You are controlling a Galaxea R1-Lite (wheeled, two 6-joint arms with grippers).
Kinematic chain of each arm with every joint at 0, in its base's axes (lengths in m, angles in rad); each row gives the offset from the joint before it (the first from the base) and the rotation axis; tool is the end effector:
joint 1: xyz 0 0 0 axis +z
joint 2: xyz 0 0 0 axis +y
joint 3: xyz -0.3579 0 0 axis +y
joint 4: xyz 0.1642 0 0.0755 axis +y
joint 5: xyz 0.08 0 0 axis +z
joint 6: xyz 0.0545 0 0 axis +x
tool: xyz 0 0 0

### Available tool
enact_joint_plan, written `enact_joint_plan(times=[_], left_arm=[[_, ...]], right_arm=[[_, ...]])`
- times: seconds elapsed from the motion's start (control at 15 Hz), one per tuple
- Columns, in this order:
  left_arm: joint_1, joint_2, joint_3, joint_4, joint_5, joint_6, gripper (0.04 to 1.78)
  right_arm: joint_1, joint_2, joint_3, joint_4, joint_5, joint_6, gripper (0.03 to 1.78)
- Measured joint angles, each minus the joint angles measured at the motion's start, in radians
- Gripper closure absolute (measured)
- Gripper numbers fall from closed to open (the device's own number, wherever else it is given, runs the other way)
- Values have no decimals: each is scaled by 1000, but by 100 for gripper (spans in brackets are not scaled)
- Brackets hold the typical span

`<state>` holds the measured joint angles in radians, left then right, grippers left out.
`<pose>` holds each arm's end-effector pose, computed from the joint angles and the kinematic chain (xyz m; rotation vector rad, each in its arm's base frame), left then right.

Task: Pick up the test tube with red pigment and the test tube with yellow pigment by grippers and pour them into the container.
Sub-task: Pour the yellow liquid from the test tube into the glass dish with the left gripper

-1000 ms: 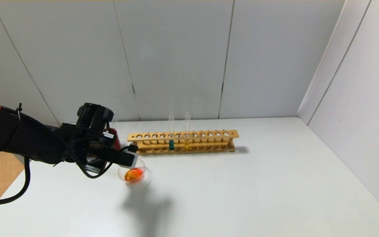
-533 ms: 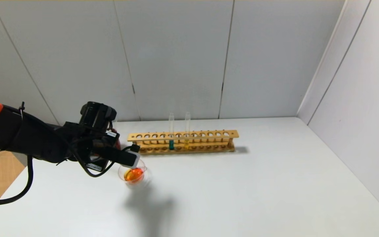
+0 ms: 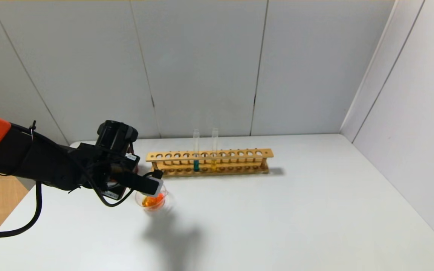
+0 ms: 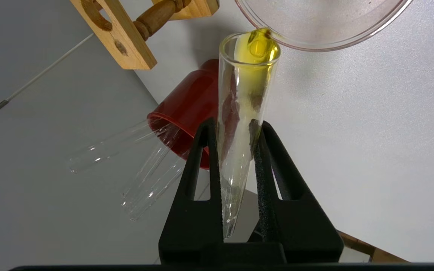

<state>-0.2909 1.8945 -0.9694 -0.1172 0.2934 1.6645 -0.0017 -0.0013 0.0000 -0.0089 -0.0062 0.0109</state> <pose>0.3535 -0.0894 0.1581 1.8010 0.6056 -0.6611 -0.0593 -0.0002 0.0766 0.0109 -0.0102 -0.0078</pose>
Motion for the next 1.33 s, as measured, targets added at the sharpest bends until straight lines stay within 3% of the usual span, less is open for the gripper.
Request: enact_joint_plan(times=[1.33], left_arm=[[-48,-6,7,-1,154,103,151]], right_arm=[[0,0,0,0,0,0,6]])
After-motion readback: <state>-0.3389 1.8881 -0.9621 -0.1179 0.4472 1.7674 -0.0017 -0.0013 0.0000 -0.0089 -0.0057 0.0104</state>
